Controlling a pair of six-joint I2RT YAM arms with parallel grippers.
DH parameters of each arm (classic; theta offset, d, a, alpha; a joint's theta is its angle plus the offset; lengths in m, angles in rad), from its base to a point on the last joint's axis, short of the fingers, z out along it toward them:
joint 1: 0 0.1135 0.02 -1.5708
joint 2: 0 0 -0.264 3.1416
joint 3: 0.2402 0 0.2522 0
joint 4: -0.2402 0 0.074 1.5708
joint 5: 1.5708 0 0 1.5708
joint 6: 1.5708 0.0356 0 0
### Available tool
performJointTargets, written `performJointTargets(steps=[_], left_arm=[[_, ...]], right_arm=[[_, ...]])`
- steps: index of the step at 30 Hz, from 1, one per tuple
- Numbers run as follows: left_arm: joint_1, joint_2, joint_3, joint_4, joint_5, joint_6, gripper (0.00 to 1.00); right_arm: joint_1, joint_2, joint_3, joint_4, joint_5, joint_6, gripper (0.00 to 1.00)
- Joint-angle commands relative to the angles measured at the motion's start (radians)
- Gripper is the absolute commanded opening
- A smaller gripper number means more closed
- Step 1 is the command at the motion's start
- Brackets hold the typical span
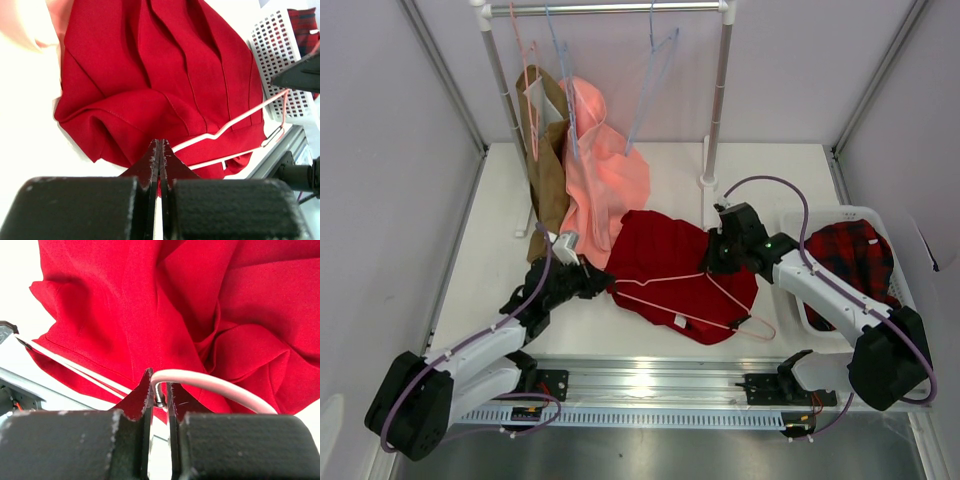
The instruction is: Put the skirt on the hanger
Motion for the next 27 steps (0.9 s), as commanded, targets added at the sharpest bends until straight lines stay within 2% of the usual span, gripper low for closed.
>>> performJointTargets(steps=[1,11,20,27], left_arm=[[0.009,-0.030,-0.033,0.133,0.038,-0.004,0.00],[0.002,-0.048,-0.059,0.208,0.138,-0.007,0.00],[-0.002,-0.045,-0.071,0.196,0.141,0.002,0.00],[-0.014,-0.108,-0.058,0.106,0.125,-0.004,0.00]], right_arm=[[-0.002,-0.027,-0.007,0.033,-0.073,0.012,0.00],[-0.007,-0.019,-0.001,0.059,-0.125,0.008,0.00],[-0.016,-0.025,0.000,0.050,-0.133,0.005,0.00],[-0.021,-0.059,0.035,-0.040,0.073,-0.002,0.00]])
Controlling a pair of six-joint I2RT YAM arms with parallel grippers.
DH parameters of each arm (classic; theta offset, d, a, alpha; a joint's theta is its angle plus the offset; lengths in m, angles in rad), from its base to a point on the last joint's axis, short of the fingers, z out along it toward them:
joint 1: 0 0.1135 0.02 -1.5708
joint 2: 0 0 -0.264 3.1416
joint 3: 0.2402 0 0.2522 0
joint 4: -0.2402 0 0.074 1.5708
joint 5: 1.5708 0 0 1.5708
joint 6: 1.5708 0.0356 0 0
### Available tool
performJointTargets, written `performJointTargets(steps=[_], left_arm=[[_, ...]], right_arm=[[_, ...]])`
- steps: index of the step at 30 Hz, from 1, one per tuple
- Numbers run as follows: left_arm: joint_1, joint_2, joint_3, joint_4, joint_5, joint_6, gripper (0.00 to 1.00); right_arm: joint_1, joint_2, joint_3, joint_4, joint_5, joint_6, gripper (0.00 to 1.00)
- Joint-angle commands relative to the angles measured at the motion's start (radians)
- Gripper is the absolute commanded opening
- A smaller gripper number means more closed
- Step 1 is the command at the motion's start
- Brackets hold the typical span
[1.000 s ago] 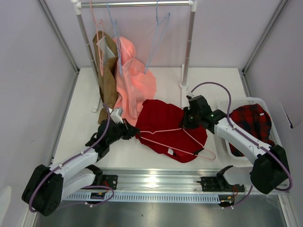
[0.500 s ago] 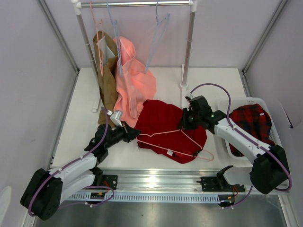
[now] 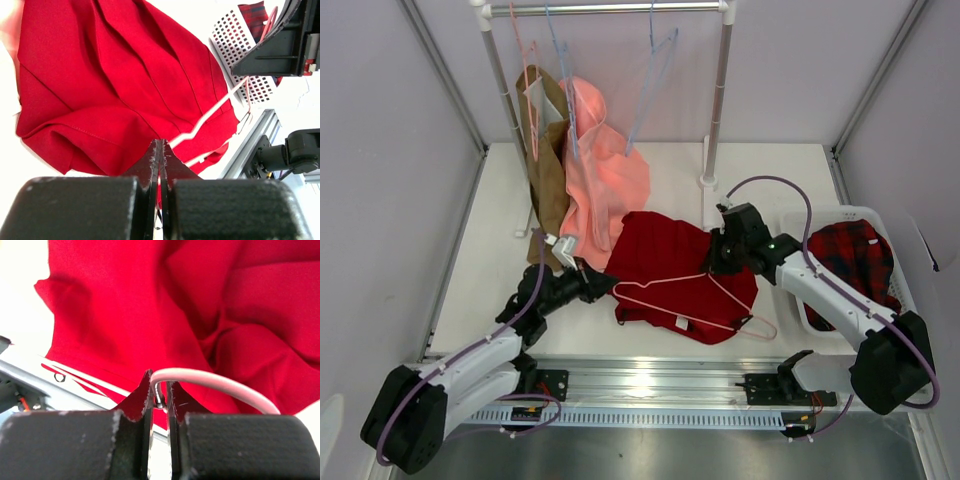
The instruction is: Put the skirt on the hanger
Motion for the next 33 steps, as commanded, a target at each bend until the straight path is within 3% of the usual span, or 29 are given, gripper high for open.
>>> performJointTargets(steps=[1,3,7,9,16,23,33], left_arm=[[-0.023,-0.067,0.012,-0.078,-0.015,-0.003,0.00],[-0.084,-0.107,0.029,-0.152,-0.063,0.010,0.05],[-0.214,-0.209,0.099,-0.411,-0.289,0.040,0.28],[-0.268,-0.225,0.115,-0.527,-0.348,0.032,0.31],[-0.447,-0.231,0.175,-0.681,-0.567,0.004,0.44],[-0.625,-0.052,0.291,-0.731,-0.723,0.011,0.47],[-0.693,0.129,0.382,-0.735,-0.775,0.026,0.47]], right_arm=[[-0.005,-0.047,0.045,-0.044,0.118,0.000,0.00],[-0.007,-0.044,0.047,-0.046,0.131,0.005,0.00],[-0.005,-0.025,0.070,-0.043,0.163,0.014,0.00],[-0.003,-0.011,0.082,-0.046,0.167,0.020,0.00],[0.009,0.028,0.108,-0.043,0.194,0.034,0.00],[0.021,0.051,0.118,-0.043,0.213,0.042,0.00],[0.020,0.061,0.127,-0.046,0.218,0.036,0.00]])
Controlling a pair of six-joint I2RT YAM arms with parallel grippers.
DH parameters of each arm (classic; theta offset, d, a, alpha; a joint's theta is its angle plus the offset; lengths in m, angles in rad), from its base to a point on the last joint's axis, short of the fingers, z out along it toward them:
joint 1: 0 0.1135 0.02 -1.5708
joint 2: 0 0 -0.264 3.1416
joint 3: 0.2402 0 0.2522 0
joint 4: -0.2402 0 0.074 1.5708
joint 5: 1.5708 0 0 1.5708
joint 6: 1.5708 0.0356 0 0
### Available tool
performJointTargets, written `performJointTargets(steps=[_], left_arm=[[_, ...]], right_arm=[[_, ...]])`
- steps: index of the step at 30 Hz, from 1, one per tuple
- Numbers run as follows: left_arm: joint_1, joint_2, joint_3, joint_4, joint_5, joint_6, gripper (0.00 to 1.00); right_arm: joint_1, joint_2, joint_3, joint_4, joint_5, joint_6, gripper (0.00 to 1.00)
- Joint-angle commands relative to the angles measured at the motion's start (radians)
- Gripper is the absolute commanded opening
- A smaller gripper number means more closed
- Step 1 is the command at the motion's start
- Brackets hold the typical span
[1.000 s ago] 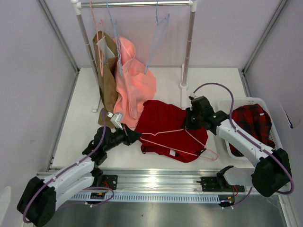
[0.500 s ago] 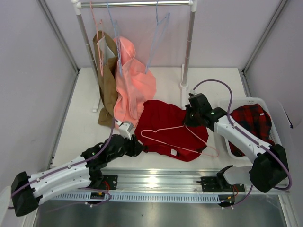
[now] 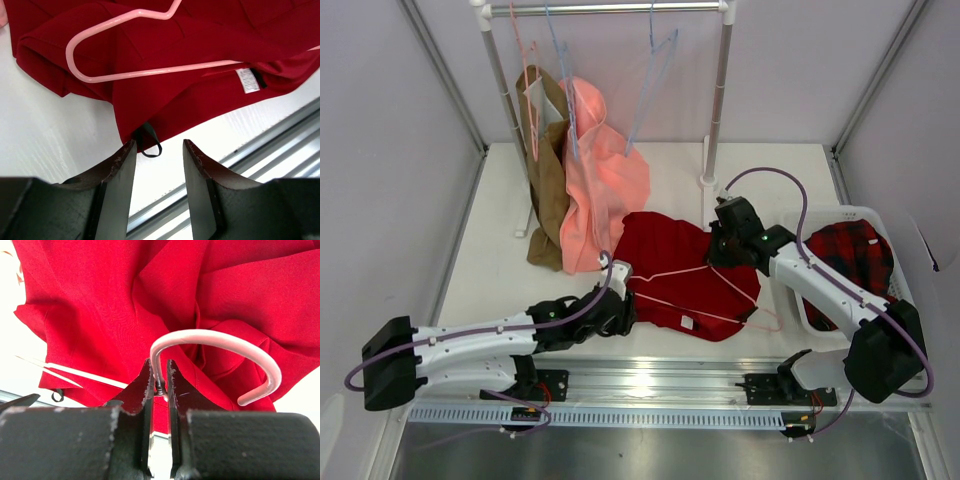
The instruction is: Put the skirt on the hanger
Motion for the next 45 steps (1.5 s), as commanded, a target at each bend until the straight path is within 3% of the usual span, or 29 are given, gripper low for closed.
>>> performJointTargets(steps=[1,15,45], left_arm=[[-0.011,0.044,0.062,-0.022,-0.057,0.010,0.47],[-0.014,0.170,0.103,0.014,-0.022,0.001,0.44],[-0.020,0.253,0.151,-0.019,-0.019,-0.005,0.41]], right_arm=[[0.002,0.006,0.048,0.007,0.039,0.008,0.00],[0.002,0.008,0.050,0.006,0.034,0.006,0.00],[0.001,0.009,0.050,0.004,0.031,0.002,0.00]])
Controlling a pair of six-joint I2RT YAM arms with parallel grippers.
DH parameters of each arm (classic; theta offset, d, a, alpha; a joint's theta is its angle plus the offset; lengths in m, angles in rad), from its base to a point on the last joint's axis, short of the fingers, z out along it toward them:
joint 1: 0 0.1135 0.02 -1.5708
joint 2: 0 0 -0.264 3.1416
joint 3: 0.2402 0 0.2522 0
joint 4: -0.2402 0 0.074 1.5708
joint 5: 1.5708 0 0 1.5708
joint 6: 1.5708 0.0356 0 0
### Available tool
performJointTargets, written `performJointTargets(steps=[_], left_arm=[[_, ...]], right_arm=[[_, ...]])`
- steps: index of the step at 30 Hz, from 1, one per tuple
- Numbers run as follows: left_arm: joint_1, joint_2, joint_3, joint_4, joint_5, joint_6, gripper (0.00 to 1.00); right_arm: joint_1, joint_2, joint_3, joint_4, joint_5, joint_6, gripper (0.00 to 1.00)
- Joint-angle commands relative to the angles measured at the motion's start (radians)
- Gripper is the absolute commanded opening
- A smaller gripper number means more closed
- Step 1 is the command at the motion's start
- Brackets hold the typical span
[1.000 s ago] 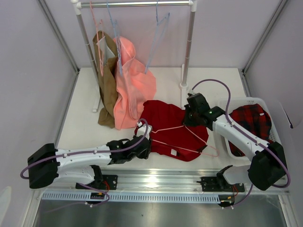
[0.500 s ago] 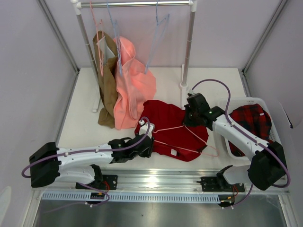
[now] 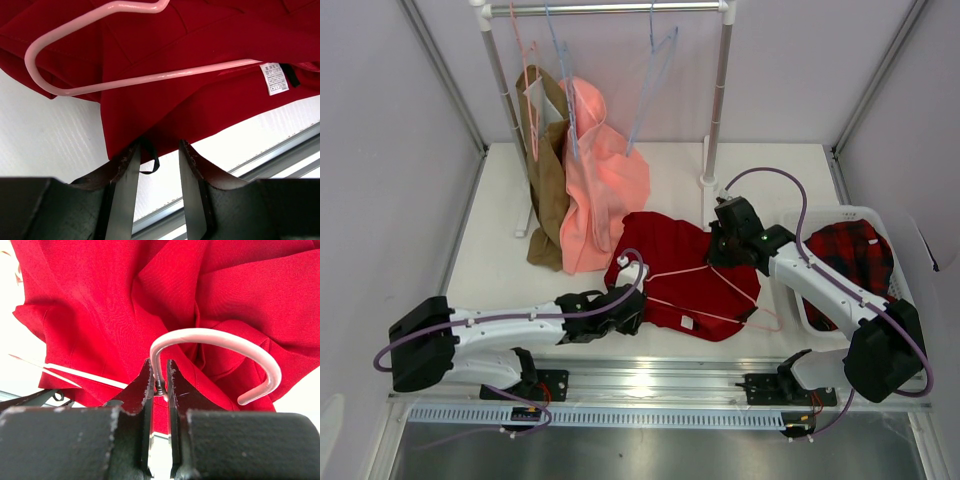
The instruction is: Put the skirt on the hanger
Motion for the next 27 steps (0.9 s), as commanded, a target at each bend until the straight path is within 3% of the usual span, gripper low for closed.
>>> performJointTargets(steps=[1,13,19,27], left_arm=[[-0.007,0.018,0.043,0.019,-0.008,-0.005,0.41],[-0.007,0.067,0.043,0.057,0.003,-0.002,0.41],[-0.007,0.089,0.046,0.049,-0.002,-0.007,0.32],[-0.007,0.072,0.055,-0.007,-0.022,-0.010,0.31]], right_arm=[[0.001,0.004,0.047,0.005,0.030,0.002,0.00],[-0.001,0.002,0.047,0.002,0.032,0.001,0.00],[-0.001,0.002,0.049,-0.001,0.032,0.001,0.00],[-0.001,0.002,0.049,0.002,0.032,0.002,0.00]])
